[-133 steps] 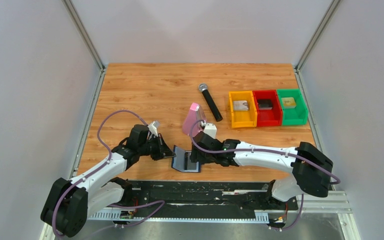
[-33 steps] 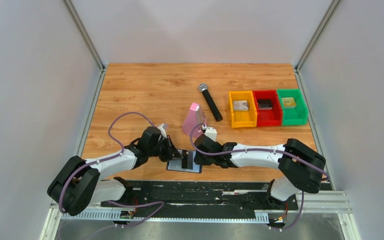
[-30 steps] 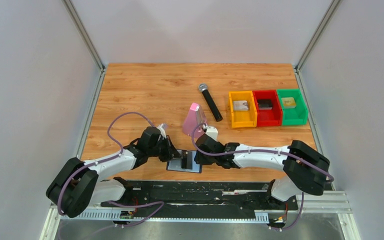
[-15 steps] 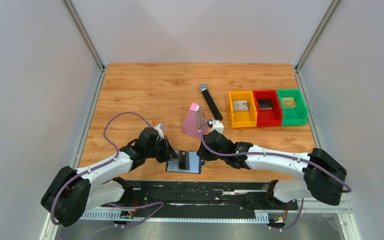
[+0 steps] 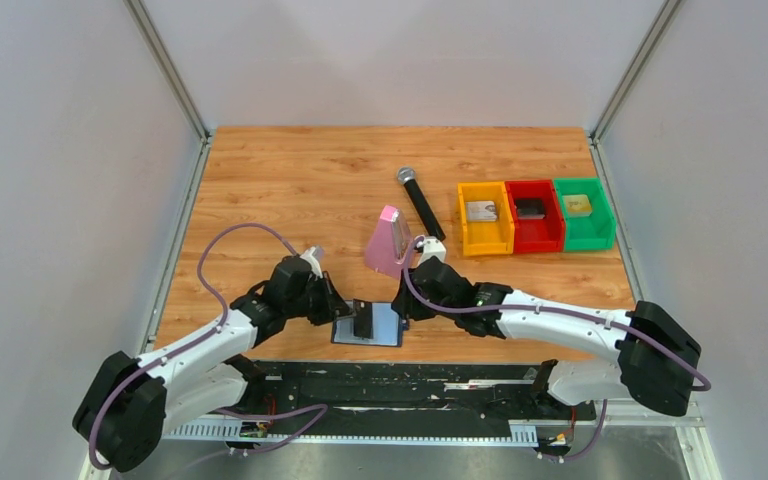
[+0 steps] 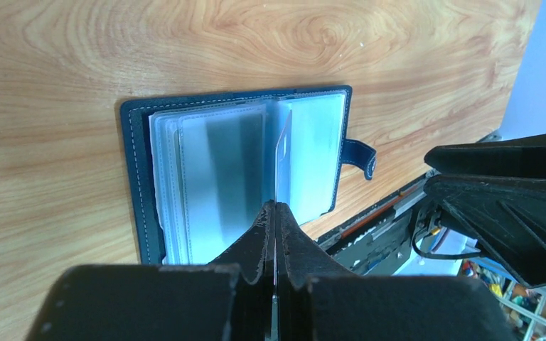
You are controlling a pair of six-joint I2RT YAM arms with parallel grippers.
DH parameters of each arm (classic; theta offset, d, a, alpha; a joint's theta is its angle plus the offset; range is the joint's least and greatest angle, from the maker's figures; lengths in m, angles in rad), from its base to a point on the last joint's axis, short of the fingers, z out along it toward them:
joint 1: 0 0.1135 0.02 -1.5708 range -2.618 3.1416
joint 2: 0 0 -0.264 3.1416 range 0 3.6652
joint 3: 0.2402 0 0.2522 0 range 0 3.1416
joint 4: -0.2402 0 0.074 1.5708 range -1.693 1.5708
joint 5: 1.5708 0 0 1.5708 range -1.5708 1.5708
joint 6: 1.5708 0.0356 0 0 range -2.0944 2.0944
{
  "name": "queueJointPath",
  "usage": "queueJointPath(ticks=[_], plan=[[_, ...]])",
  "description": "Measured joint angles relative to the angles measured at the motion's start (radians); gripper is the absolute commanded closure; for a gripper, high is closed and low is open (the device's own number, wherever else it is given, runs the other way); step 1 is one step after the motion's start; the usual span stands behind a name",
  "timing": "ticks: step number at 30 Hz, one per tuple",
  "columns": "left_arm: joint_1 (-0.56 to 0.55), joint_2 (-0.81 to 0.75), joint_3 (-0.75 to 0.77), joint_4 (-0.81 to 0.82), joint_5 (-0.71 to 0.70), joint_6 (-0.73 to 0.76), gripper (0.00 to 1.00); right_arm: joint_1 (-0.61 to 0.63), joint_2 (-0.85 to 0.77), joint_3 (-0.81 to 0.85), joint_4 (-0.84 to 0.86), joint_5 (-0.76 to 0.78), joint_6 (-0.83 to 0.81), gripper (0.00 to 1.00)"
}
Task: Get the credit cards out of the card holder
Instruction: Remove the credit card from the card holder.
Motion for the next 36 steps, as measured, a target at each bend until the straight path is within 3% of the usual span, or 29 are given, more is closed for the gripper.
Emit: queueJointPath(ticks=[15, 19, 25, 36], plan=[[0.001, -0.143, 0.023, -0.051, 0.001, -0.028, 1.00, -0.003, 0.030, 0.032, 0.040, -0.087, 0.008, 0.41], [0.001, -0.145, 0.026, -0.059, -0.002, -0.027, 0.99, -0.008, 0.054, 0.032, 0.050, -0.100, 0.023, 0.50], [0.002, -0.059, 0.066, -0.109, -0.051, 0.009, 0.90, -0.022, 0.113, 0.043, 0.057, -0.123, 0.066, 0.56], [0.062, 0.028, 0.068, -0.152, -0.088, 0.032, 0.83, -0.023, 0.255, 0.098, 0.124, -0.161, 0.168, 0.59]])
